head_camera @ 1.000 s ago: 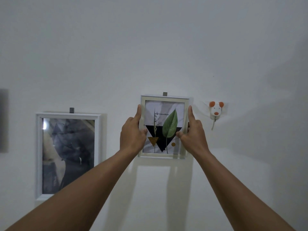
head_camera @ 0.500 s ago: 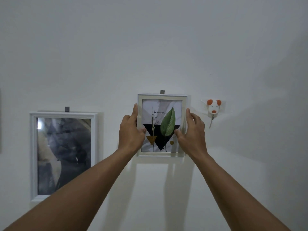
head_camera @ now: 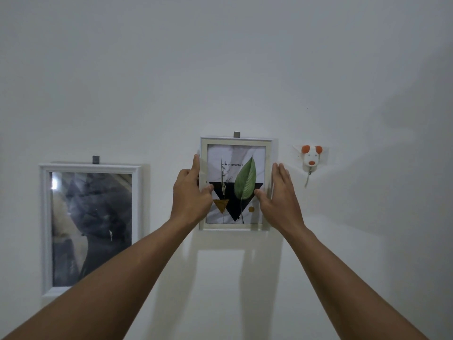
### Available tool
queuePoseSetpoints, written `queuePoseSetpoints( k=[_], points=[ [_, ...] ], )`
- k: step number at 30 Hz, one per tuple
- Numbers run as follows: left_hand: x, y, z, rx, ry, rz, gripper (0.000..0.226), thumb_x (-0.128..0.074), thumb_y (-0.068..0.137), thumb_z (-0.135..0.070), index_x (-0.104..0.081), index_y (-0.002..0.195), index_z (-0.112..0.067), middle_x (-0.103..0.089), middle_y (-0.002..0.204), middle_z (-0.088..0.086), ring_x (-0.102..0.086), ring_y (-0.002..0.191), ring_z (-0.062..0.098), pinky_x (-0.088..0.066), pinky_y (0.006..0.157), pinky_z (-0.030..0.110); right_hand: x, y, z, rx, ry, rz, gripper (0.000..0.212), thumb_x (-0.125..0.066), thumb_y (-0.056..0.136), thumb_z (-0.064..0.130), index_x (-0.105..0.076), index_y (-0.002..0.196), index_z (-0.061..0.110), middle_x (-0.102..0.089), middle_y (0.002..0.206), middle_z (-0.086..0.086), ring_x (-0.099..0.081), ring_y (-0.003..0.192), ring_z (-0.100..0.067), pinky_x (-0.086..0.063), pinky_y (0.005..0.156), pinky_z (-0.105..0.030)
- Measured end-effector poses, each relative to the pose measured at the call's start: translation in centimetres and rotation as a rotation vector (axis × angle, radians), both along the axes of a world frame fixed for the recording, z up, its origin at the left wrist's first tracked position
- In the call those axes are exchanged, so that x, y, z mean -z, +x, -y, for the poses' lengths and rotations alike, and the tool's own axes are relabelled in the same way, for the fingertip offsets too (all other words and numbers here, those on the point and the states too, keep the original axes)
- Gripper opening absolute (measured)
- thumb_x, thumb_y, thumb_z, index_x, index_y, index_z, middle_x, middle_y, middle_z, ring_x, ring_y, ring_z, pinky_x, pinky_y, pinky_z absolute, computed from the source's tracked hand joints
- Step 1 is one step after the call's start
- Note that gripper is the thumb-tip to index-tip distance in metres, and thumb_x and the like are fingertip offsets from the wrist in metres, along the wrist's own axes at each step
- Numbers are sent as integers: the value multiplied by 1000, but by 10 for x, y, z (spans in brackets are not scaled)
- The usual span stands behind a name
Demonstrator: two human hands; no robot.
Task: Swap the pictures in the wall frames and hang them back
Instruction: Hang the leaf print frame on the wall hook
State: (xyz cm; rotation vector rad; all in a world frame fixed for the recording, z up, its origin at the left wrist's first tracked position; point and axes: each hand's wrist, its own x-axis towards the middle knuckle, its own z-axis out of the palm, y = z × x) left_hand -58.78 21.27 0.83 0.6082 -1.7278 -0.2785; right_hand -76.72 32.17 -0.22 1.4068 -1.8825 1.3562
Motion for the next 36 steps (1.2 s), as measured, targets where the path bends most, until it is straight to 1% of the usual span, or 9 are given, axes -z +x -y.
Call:
queuePoseSetpoints(
  k=[6, 10, 13, 18, 21, 24, 26, 31, 36],
  points=[
    [-1, 0, 2, 10, -2, -7, 81, -67, 88, -21, -19, 154, -27, -48, 101, 2, -55, 97, 18, -43, 84, 24, -2, 0, -4, -3, 15, -9, 82, -56, 99, 34, -3, 158, 14, -1, 166, 2, 5, 151, -11, -8, 124, -36],
    [-2, 0, 0, 11, -5, -11, 82, -69, 86, -25, -21, 153, -29, -51, 102, 2, -55, 96, 17, -41, 82, 22, -3, 0, -7, -4, 27, -11, 82, -56, 98, 35, -3, 158, 14, -3, 166, 1, 2, 152, -13, -10, 124, -36],
    [-2, 0, 0, 35, 14, -17, 83, -69, 85, -26, -21, 152, -29, -52, 104, 3, -54, 98, 18, -42, 85, 25, -4, -1, -9, 1, 29, -16, 83, -57, 97, 37, -5, 158, 13, -5, 166, 0, -1, 152, -13, -12, 123, -35],
    [-2, 2, 0, 17, 18, -1, 74, -68, 86, -29, -30, 149, -27, -53, 102, 2, -55, 98, 18, -41, 83, 24, -5, -1, -15, -13, 48, 2, 81, -56, 99, 36, -5, 158, 13, -6, 165, 0, -2, 152, -12, -11, 122, -32],
    [-2, 2, 0, 4, 12, 25, 72, -65, 89, -22, -30, 150, -29, -53, 101, 1, -56, 97, 17, -40, 83, 23, -5, -1, -15, -21, 80, 3, 78, -54, 100, 35, -6, 158, 16, -2, 165, 0, 1, 152, -12, -12, 121, -33],
    [-3, 2, -1, 24, 46, 19, 75, -64, 89, -10, -28, 152, -30, -51, 101, 0, -55, 98, 17, -42, 86, 22, -3, -1, -13, -10, 104, 4, 77, -53, 100, 34, -3, 158, 20, 3, 166, 0, 5, 152, -14, -13, 122, -38],
    [-3, 2, -2, 34, 61, 1, 77, -63, 89, -5, -27, 152, -29, -50, 101, 0, -54, 98, 16, -41, 86, 22, -1, -1, -11, 2, 111, -3, 77, -53, 100, 32, -2, 158, 21, 6, 165, 1, 8, 151, -14, -14, 123, -40],
    [-4, 2, -1, 23, 64, -12, 74, -59, 90, 0, -28, 151, -27, -52, 104, -1, -54, 97, 14, -37, 82, 17, 2, -1, -7, 9, 84, -18, 77, -53, 101, 27, -1, 157, 21, 6, 165, 0, 8, 152, -15, -16, 123, -40],
    [-5, 3, 2, 10, 50, -8, 73, -59, 91, -1, -28, 151, -29, -54, 104, 1, -55, 95, 16, -41, 82, 21, 1, 0, -6, 19, 72, -17, 76, -54, 100, 25, -4, 158, 19, 5, 165, -2, 9, 151, -15, -16, 123, -43]
  ],
)
